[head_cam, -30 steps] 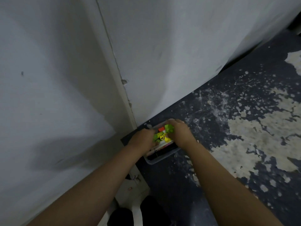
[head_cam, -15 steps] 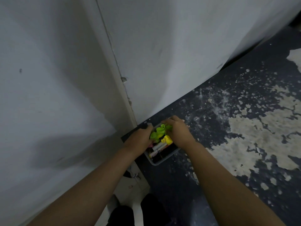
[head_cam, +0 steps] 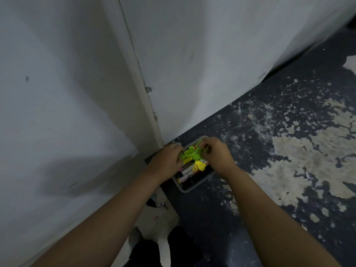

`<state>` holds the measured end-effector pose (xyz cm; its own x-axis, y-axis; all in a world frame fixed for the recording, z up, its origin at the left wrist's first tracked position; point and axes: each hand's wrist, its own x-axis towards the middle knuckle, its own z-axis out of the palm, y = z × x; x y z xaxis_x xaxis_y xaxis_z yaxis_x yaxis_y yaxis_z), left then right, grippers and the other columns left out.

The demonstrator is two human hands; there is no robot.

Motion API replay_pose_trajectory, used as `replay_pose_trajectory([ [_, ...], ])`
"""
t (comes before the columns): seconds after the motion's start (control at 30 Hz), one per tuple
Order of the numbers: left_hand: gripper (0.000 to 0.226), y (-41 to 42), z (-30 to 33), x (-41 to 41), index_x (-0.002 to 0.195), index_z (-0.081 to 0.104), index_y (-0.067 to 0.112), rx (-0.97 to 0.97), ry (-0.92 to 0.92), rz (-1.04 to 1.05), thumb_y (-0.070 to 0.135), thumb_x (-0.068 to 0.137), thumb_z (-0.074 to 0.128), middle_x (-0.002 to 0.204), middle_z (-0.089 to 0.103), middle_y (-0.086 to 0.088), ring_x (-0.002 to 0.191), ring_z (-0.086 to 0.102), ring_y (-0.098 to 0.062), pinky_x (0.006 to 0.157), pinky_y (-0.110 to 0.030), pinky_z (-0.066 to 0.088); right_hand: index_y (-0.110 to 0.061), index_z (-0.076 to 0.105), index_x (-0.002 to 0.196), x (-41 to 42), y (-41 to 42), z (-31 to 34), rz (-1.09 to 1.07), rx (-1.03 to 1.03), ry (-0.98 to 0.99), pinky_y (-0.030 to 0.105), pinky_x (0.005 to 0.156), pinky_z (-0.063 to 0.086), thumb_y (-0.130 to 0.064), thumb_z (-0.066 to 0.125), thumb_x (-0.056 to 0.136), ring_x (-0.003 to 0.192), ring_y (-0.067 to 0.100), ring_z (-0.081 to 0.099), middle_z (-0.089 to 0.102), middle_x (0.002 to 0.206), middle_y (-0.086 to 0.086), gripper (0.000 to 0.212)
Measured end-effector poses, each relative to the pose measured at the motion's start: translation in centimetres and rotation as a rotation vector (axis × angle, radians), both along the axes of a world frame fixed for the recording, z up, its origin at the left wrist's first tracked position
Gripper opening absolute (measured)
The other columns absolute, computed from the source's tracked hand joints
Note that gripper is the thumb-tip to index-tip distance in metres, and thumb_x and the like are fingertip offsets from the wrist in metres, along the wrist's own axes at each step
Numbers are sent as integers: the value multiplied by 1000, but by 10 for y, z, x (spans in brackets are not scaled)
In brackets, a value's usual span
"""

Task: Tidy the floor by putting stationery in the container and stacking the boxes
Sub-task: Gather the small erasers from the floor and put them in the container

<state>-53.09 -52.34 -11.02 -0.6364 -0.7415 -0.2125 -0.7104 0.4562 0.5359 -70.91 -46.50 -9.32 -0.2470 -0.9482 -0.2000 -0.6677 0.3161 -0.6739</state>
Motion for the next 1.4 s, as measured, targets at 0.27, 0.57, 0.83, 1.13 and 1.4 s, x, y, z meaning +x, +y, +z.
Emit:
replay_pose_trajectory([
  [0.27, 36, 4, 2, 1, 117, 64, 9, 95, 2, -5, 0, 85, 53, 112, 61, -11, 91, 60, -14, 67, -5, 37, -12, 62, 107, 5, 13, -3, 221, 272, 114, 29, 81, 46, -19, 74, 77, 94, 24, 58, 60, 95, 4, 33],
  [0.57, 33, 4, 11, 11, 107, 71, 16, 106, 148, 9, -2, 82, 59, 76, 54, 15, 69, 52, 21, 62, -1, 42, -6, 70, 100, 27, 11, -7, 206, -14, 62, 25, 84, 41, -5, 65, 82, 94, 20, 54, 56, 105, 10, 18],
  [0.83, 24, 12, -9, 16, 100, 56, 14, -38, -74, -107, 14, 79, 68, 99, 50, -6, 91, 55, -24, 71, -37, 45, -9, 65, 111, 32, 10, -5, 329, 105, 192, 32, 84, 45, -5, 51, 88, 101, 28, 60, 67, 106, 13, 28],
  [1.13, 43, 2, -5, 16, 102, 54, 11, 70, -52, -43, 15, 66, 78, 103, 51, -5, 92, 50, -19, 71, -28, 36, -9, 63, 111, 20, 18, -14, -30, -42, 126, 26, 87, 40, -14, 63, 85, 107, 24, 54, 57, 121, 9, 26],
  [1.4, 39, -3, 4, 11, 116, 59, 16, 130, -57, -118, 24, 80, 71, 127, 48, -13, 118, 48, -25, 80, -20, 31, -15, 61, 124, 22, 27, -7, -144, 70, 66, 25, 90, 43, -10, 57, 86, 106, 24, 60, 64, 122, 9, 38],
])
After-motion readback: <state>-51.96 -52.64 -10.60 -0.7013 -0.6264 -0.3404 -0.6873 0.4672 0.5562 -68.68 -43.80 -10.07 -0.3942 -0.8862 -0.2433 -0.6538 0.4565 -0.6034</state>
